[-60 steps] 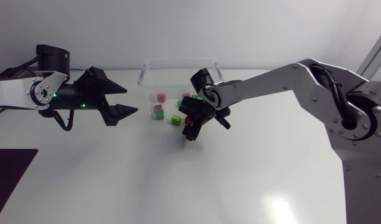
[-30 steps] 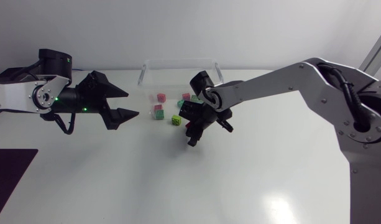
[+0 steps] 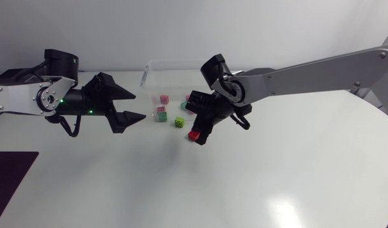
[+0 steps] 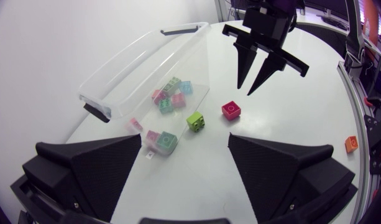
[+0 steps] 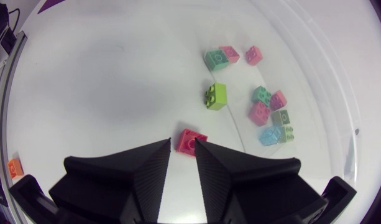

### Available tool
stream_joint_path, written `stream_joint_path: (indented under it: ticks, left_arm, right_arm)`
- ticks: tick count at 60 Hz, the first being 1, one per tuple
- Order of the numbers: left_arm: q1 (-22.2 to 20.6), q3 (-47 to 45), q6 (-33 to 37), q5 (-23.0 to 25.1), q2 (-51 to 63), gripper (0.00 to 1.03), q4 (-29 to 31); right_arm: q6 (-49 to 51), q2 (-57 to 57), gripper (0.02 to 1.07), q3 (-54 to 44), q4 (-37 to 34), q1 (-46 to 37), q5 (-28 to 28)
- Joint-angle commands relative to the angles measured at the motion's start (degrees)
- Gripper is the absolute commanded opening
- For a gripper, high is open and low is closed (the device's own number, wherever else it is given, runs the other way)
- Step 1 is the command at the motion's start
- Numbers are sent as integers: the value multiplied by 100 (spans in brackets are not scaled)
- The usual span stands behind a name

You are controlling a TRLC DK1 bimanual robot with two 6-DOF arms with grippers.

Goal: Place the duplo bricks in the container

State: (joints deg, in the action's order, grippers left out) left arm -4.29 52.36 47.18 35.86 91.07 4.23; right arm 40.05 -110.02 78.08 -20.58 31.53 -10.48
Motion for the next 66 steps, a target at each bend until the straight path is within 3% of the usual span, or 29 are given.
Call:
stream_joint_path:
  ticks: [1,8,15,23,35,62,66]
  left_arm:
    - [-115,-138,134,62,-124,98,-45]
    - [-142,-191,134,62,-124,98,-45]
    - [-107,-252,169,62,-133,98,-45]
    - [-45,-314,213,62,-133,98,-63]
    - [-10,-358,222,62,-133,98,-124]
    - [-10,-402,213,62,-133,98,-159]
    - [-10,-402,195,62,-133,98,-159]
  right_arm:
    - [-6,-187,39,-144,115,2,64]
    - [-50,-486,63,-83,432,2,275]
    - [-112,-705,74,67,502,-15,336]
    - [-305,-881,94,313,388,-94,266]
    - [-578,-969,102,488,212,-261,108]
    - [-885,-1452,101,972,-342,-349,-270]
    - [-894,-1558,95,1086,-421,-358,-305]
